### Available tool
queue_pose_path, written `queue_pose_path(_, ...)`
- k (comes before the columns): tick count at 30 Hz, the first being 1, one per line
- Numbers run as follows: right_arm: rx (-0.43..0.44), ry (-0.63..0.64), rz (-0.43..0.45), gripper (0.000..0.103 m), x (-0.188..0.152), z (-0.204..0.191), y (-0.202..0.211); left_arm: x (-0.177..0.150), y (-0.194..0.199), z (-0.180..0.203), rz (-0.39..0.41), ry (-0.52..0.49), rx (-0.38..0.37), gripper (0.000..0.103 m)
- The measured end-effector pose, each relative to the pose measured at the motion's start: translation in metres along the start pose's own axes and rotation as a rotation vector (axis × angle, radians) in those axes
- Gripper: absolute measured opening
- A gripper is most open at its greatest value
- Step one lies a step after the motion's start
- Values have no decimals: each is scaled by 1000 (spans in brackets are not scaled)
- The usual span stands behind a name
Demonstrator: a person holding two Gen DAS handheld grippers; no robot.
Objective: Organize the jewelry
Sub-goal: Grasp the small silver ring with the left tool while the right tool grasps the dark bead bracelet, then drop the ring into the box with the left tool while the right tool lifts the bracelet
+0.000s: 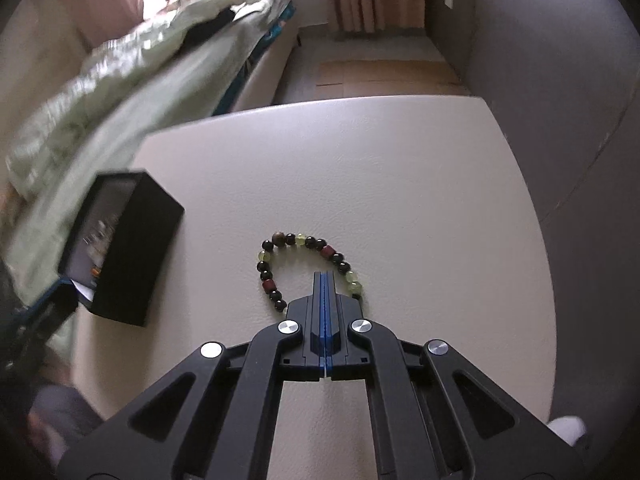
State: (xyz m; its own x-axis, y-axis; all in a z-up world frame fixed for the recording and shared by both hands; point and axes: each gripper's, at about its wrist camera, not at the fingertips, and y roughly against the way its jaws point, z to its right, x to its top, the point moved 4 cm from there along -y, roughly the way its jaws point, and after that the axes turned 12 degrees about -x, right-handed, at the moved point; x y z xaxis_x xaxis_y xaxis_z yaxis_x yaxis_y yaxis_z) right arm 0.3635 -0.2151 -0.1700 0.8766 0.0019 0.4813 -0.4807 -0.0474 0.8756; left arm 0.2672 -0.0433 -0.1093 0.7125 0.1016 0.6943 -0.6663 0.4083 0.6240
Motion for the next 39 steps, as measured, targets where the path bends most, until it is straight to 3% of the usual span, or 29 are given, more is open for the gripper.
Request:
queue_pose_path(5,49,-87,6,2,10,18,4,6,8,-6,17,7,5,11)
queue_pose_path(8,49,-140,-54,4,10,25,-4,16,13,-9,34,7,-5,11)
queue_pose_path(10,32,-152,-56,32,13,27,-8,25,16,-12,40,13,-6,11)
queue_pose_path(12,-27,-135,-28,38,16,28,-6,33,18,-17,44,15,-3,11)
queue_pose_path(20,-158,6,-26,37,14,6,-27,59,13,-36,36,1,25,11)
queue_pose_path(22,-156,51,-16,23,12,-1,-28,61,8,-45,24,16,27,11)
queue_pose_path(24,-200,101,-5,14,9,-6,-29,60,3,-53,11,38,28,11)
queue_pose_path(25,-190,106,-7,9,8,-8,-28,59,1,-57,4,49,27,11)
queue_pose_path(29,-151,75,-25,8,7,-6,-25,55,-7,-70,-29,95,10,11)
queue_pose_path(31,-130,61,9,8,9,-7,-13,55,-8,-74,-38,118,-13,11)
queue_pose_path(33,-109,49,41,8,12,-8,-1,55,-8,-79,-40,143,-24,16)
queue_pose_path(35,-83,31,75,8,15,-11,12,54,-4,-83,-25,165,-16,41)
queue_pose_path(39,-18,13,161,8,25,-21,44,55,7,-84,-4,172,-25,43)
